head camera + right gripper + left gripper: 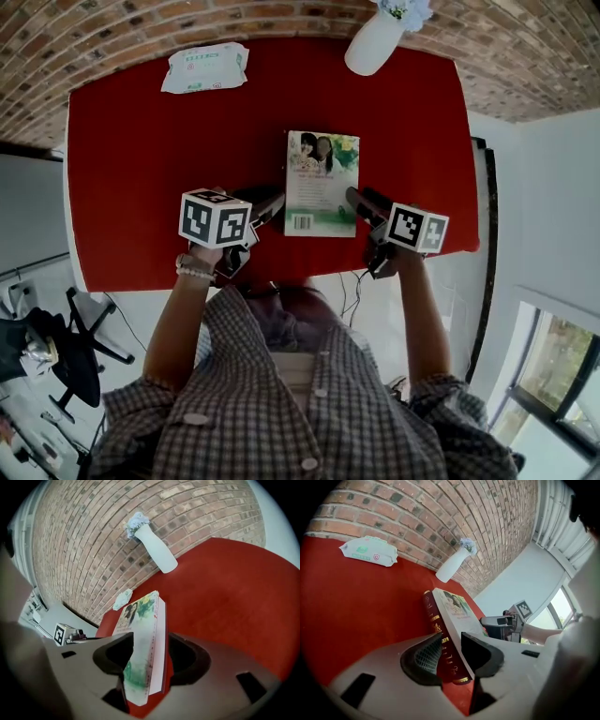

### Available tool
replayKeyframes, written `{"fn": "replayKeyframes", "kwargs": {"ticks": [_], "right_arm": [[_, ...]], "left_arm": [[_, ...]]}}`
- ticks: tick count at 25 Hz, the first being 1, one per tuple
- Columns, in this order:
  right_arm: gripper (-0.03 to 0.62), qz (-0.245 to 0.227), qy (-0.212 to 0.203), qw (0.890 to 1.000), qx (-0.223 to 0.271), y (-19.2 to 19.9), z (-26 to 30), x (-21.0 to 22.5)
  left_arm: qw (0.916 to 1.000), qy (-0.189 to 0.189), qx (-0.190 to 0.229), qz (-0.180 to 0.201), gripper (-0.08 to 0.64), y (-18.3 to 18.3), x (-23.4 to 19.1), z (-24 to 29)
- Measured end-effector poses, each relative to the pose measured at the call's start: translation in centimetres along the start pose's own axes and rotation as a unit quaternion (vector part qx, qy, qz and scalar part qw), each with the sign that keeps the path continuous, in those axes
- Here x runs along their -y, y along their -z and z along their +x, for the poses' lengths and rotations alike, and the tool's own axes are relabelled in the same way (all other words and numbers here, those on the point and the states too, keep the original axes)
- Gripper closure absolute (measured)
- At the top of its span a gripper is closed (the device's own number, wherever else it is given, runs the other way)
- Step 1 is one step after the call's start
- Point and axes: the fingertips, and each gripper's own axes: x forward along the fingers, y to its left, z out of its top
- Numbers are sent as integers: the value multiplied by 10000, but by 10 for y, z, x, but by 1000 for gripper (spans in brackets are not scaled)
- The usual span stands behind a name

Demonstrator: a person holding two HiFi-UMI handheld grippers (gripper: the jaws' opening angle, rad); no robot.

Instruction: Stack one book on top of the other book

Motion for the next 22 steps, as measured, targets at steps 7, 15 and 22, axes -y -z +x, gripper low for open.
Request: {"fn": "replayKeyframes", "kwargs": {"ticks": [7, 15, 22], "right_arm": [[410, 153, -707, 9970, -284, 6, 14, -8], [449, 298, -944, 9950, -167, 8, 17, -16], [451, 208, -1083, 9935, -292, 18, 43, -49]], "left_arm": [[9996, -142, -126, -211, 411, 7, -12, 9], [9994, -303, -143, -90, 498, 11, -11, 8], [9972, -650, 70, -352, 515, 17, -35, -27]]}}
